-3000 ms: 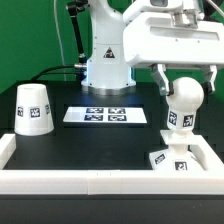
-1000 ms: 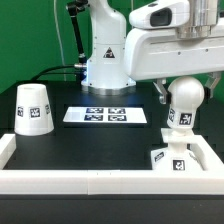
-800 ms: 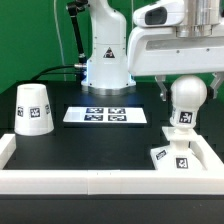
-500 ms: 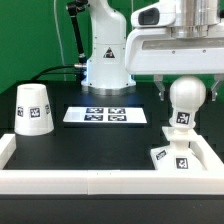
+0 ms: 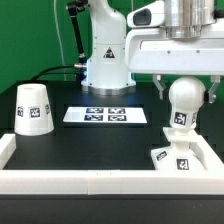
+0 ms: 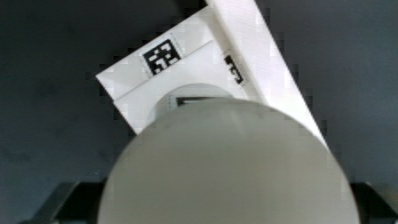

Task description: Assemble lamp

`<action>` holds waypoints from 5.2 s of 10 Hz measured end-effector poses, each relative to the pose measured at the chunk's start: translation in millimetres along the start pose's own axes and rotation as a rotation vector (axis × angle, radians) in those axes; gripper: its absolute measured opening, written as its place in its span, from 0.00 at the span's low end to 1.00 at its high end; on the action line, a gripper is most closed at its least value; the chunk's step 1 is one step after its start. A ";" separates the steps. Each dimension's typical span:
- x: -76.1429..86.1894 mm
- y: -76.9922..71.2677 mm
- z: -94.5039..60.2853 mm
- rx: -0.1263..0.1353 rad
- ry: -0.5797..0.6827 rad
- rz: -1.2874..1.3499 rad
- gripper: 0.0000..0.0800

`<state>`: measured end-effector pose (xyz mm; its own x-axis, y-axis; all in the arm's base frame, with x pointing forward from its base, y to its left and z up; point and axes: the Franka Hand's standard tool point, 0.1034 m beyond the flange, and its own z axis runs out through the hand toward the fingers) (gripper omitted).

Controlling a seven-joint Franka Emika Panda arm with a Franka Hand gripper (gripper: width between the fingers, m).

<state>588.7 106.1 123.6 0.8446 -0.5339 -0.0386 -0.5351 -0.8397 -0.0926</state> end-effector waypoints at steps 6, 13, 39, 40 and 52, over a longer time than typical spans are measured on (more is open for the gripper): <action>2.4 4.5 0.5 0.030 -0.024 0.418 0.73; -1.7 -2.8 2.3 0.059 -0.032 0.712 0.73; 4.1 4.9 6.5 -0.050 0.083 -1.436 0.87; 4.3 5.0 6.8 -0.055 0.079 -1.508 0.87; 6.4 1.6 5.4 -0.084 0.079 -1.494 0.72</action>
Offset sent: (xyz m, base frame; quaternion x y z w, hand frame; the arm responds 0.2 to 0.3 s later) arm -0.0070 -0.0140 0.0009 0.0033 0.0092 0.1740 0.9847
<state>593.2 101.9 117.8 0.5972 0.7970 0.0903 0.7957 -0.6029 0.0587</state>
